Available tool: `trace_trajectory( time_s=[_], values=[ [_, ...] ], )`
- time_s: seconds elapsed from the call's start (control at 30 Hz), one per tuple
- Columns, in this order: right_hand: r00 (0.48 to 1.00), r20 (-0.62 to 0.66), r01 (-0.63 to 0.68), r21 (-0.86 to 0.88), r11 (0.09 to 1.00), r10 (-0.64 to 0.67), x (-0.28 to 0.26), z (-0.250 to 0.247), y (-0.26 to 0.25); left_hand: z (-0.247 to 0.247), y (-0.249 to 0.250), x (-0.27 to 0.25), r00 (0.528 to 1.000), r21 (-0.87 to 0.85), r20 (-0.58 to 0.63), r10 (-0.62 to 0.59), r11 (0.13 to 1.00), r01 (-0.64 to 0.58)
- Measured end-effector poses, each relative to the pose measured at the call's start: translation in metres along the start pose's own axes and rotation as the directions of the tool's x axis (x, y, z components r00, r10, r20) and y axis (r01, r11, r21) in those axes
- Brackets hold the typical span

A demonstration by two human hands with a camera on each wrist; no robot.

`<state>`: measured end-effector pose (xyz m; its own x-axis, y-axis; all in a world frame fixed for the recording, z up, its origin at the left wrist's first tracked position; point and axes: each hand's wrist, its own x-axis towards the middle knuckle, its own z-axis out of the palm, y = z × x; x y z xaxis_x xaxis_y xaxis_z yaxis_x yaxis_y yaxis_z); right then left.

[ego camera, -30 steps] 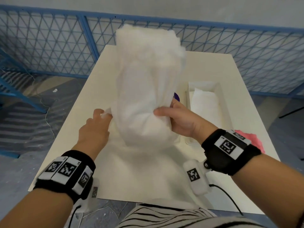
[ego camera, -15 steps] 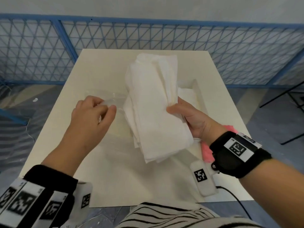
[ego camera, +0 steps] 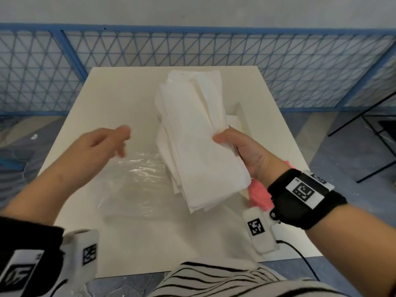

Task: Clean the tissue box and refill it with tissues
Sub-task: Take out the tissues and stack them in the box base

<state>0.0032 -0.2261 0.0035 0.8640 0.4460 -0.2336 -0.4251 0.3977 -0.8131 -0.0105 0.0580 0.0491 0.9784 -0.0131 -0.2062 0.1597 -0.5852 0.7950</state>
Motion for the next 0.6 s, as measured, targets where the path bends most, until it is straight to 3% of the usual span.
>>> trace_trajectory(
  time_s=[0.03,0.1,0.13,0.27,0.4,0.5,0.6],
  values=[
    [1.0,-0.001,0.008,0.0,1.0,-0.008,0.001,0.004,-0.003,0.008,0.013,-0.001,0.993,-0.097,0.12,-0.01,0.995,0.022],
    [1.0,0.006,0.025,0.005,1.0,-0.025,0.002,0.007,-0.007,0.029,0.035,-0.003,0.917,-0.288,0.394,-0.058,0.94,0.183],
    [1.0,0.005,0.023,0.007,1.0,-0.023,0.003,0.008,-0.009,0.04,0.044,-0.003,0.887,-0.38,0.46,-0.044,0.893,0.241],
    [0.99,-0.137,0.033,-0.089,0.996,-0.045,0.009,0.003,-0.008,0.072,0.058,0.01,0.905,-0.639,0.425,0.022,0.716,0.282],
    [0.973,-0.221,-0.004,-0.304,0.953,-0.067,0.004,-0.011,-0.003,0.099,0.069,0.018,0.866,-0.659,0.498,0.044,0.668,0.345],
    [0.958,-0.275,0.012,-0.236,0.972,-0.078,-0.005,-0.022,0.0,0.114,0.075,0.027,0.931,-0.706,0.364,0.011,0.655,0.268],
    [0.959,-0.266,0.031,-0.242,0.97,-0.097,-0.012,-0.03,0.001,0.122,0.077,0.033,0.925,-0.696,0.379,0.037,0.67,0.259]
  ],
)
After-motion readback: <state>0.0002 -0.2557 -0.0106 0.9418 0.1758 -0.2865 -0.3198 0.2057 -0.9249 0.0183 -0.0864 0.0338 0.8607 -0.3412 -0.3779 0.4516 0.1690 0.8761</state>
